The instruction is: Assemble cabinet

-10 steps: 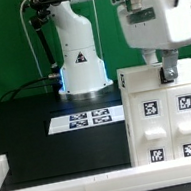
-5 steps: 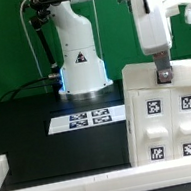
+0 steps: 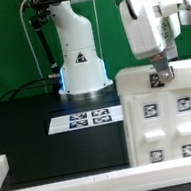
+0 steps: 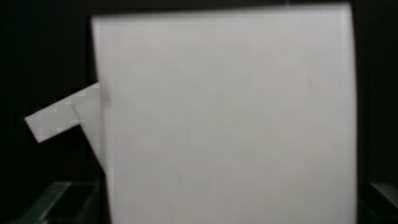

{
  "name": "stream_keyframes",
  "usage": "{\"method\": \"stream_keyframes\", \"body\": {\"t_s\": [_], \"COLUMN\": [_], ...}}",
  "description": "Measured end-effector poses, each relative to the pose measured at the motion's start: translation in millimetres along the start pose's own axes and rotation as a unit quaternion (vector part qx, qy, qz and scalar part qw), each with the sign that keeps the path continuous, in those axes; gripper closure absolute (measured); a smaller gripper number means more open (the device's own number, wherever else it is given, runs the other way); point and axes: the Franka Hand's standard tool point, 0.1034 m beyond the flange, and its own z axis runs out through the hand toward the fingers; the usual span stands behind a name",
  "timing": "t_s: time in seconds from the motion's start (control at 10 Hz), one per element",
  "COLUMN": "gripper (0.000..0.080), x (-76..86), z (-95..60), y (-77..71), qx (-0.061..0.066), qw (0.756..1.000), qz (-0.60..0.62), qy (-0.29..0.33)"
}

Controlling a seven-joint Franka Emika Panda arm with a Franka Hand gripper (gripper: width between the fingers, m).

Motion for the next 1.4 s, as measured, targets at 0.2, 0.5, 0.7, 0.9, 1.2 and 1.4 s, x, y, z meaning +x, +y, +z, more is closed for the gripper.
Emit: {"method": "stream_keyframes", "body": {"t_s": [0.2,0.5,0.7,0.9,1.2,1.4], "gripper": [0.0008,0.0002,0.0002,0.0002,0.0002,0.0002], "x": [-2.9,-10.4,-10.9,-9.8,-15.8,-18.5], "z": [-5.1,-25.6,-26.0,-24.6,-29.8,-29.8], "y": [-0.6,-5.6,-5.6,-3.5,-4.5,-10.0], "qx": [0.003,0.016,0.017,0.01,-0.023,-0.021], "qw": [1.0,0.999,0.998,0.996,0.954,0.9], "qz": [-0.011,-0.032,-0.053,-0.087,-0.3,-0.435], "qy": [-0.006,-0.023,-0.023,-0.016,0.001,0.002]}}
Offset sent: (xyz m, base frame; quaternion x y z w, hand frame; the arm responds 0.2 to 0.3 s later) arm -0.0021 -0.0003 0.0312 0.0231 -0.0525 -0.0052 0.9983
